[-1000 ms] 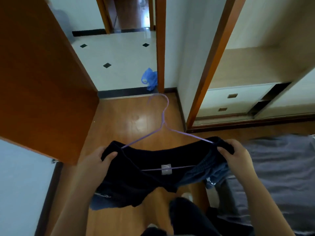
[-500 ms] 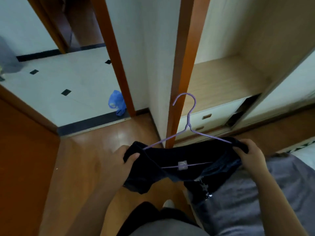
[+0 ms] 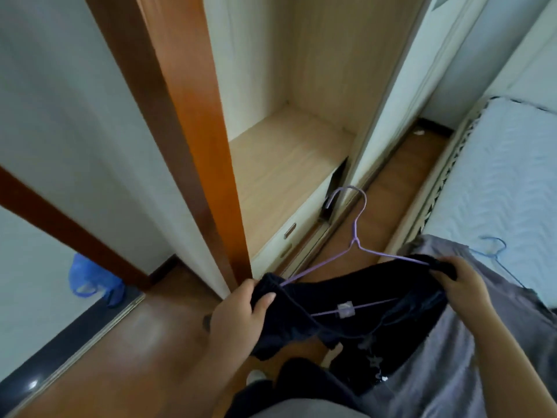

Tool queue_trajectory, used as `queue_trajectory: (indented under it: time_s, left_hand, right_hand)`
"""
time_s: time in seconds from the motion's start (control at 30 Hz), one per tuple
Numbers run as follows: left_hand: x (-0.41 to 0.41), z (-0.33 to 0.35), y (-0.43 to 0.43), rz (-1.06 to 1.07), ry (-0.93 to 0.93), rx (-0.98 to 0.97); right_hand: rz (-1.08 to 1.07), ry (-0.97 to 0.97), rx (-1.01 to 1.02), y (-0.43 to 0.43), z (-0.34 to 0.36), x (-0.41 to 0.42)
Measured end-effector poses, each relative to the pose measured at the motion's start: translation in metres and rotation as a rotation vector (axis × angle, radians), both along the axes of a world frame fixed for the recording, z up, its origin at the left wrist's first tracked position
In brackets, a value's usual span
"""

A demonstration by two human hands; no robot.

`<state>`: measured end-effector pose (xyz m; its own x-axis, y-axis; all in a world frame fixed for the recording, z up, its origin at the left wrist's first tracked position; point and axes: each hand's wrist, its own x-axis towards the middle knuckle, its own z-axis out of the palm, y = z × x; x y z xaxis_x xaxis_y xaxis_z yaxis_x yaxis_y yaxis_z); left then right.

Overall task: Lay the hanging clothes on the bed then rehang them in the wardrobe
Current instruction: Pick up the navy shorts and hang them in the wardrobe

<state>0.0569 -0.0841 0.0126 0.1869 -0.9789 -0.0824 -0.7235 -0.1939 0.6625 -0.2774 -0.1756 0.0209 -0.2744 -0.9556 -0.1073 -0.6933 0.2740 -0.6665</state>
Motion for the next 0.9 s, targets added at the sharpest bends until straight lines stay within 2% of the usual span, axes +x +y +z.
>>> queue_trajectory:
  time_s: [0.23,0.47,0.63,0.8,0.9]
  left_hand:
    - [-0.036,-0.002,-0.080,-0.111,-0.023,-0.056]
    - [-0.066,0.013,-0.178,-0.032,-0.006,-0.221]
    - [-0.074,0.034,-0.270,0.081,-0.056,-0.382]
    - [-0.041,0.078,-0.364,0.237,-0.143,-0.446]
    - [-0.011,0.111,-0.399,0.316,-0.184,-0.452]
  right_hand:
    - [-0.174,0.028,-0.081,-0.034,0.021,-0.043]
    - [-0.185,0.066,-0.136,-0.128,0.022,-0.069]
    - [0.001,0.088,-0.154,-0.231,0.044,-0.081]
    - [0.365,0.175,-0.156,-0.332,0.097,-0.063]
    - [0.565,0.124,-0.170,-0.379,0.133,-0.032]
